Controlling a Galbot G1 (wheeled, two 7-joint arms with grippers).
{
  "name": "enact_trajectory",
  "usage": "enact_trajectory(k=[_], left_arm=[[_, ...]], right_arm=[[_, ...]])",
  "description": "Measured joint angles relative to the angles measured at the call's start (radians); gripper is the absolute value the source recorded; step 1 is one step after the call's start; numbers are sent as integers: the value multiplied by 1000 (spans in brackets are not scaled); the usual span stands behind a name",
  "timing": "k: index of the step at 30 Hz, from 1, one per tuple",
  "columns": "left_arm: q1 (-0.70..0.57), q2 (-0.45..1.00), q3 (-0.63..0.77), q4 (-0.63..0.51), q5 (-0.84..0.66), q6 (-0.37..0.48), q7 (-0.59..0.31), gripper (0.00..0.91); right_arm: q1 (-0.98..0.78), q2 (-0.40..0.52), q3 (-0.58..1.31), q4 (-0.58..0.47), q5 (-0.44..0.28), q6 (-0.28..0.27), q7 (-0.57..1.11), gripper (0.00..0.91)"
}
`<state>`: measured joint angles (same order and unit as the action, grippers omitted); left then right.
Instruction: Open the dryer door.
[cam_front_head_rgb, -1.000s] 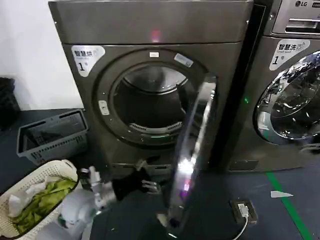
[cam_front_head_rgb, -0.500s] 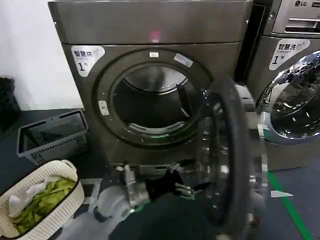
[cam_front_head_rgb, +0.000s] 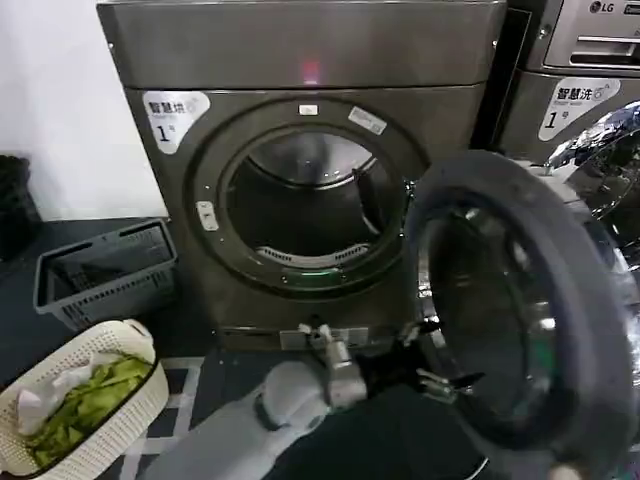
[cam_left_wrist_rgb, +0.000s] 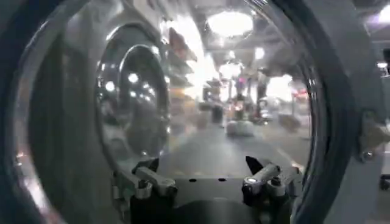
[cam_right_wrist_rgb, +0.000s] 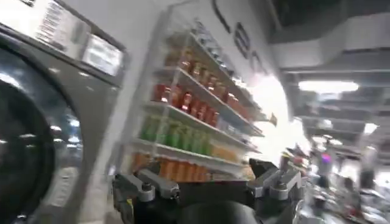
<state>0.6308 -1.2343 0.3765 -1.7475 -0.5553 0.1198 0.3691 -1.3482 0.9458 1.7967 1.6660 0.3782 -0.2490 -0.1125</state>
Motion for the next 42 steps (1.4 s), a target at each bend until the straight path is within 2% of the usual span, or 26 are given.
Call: enact_trajectory(k=[4,8,12,21,30,35,42], left_arm=[[-58,-59,63,55,1,-23,-12,907],[-116,-113,115,112,-6,-51,-10,907],[-170,-168,158,178,-13,-62,-25,907],[-271,-298,179,320,11,-93,-157,907],[-307,-366,182,407,46,-131,-196,907],[-304,-375,193,417,101,-136,-220,907],[-311,-375,196,447,140,-167,-249,907]], right_arm=[[-11,32,54,20,13,-10,36,907],[-28,58,96,31,19,22,40,907],[-47,75,127,45,40,31,26,907],[-53,89,141,76,57,10,0,907],[-51,86,141,89,56,8,2,907],[-54,83,138,91,53,-10,4,907],[-54,79,136,87,53,-5,8,907]])
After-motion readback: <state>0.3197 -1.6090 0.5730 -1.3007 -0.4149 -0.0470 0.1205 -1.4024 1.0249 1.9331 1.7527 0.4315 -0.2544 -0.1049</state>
